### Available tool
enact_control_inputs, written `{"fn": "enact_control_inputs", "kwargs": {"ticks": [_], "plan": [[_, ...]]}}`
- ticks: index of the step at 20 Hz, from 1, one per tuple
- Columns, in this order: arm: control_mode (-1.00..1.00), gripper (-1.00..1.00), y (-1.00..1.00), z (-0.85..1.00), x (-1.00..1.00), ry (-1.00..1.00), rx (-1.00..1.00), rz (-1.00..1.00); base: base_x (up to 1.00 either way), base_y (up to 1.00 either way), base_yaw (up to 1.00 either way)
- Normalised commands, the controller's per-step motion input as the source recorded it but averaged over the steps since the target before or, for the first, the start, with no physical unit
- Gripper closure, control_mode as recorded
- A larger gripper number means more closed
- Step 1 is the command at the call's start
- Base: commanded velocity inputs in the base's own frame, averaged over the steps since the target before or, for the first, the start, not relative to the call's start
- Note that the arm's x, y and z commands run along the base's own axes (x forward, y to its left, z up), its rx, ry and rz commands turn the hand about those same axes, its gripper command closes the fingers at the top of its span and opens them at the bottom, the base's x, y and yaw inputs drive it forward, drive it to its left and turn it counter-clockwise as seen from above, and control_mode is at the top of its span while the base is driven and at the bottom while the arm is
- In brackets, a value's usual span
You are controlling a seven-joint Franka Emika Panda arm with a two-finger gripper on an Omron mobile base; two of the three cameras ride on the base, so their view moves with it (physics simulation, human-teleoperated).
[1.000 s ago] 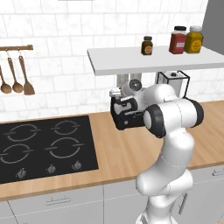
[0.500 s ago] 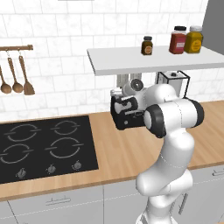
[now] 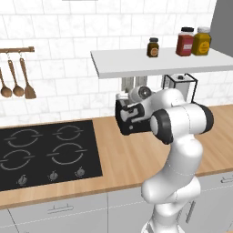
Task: Start the toaster. Once the lever pops up, take the bread to the plate on the dining counter.
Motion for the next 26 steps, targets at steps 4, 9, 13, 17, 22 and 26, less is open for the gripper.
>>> {"fn": "enact_control_inputs", "kwargs": {"ticks": [4, 9, 13, 17, 22, 26], "plan": [[-1.0, 1.0, 0.04, 0.4, 0.0, -0.16, 0.0, 0.0, 0.0, 0.0, 0.0], [-1.0, 1.0, 0.03, 0.5, -0.1, -0.09, 0.0, 0.0, 0.0, 0.0, 0.0], [-1.0, 1.0, 0.12, 0.29, -0.35, -0.09, 0.0, 0.0, 0.0, 0.0, 0.0], [-1.0, 1.0, 0.0, 0.31, -0.23, -0.02, 0.0, 0.0, 0.0, 0.0, 0.0], [-1.0, 1.0, -0.01, 0.65, -0.25, 0.05, 0.02, 0.0, 0.0, 0.0, 0.0], [-1.0, 1.0, 0.0, 0.31, -0.68, 0.16, 0.02, 0.0, 0.0, 0.0, 0.0]]}}
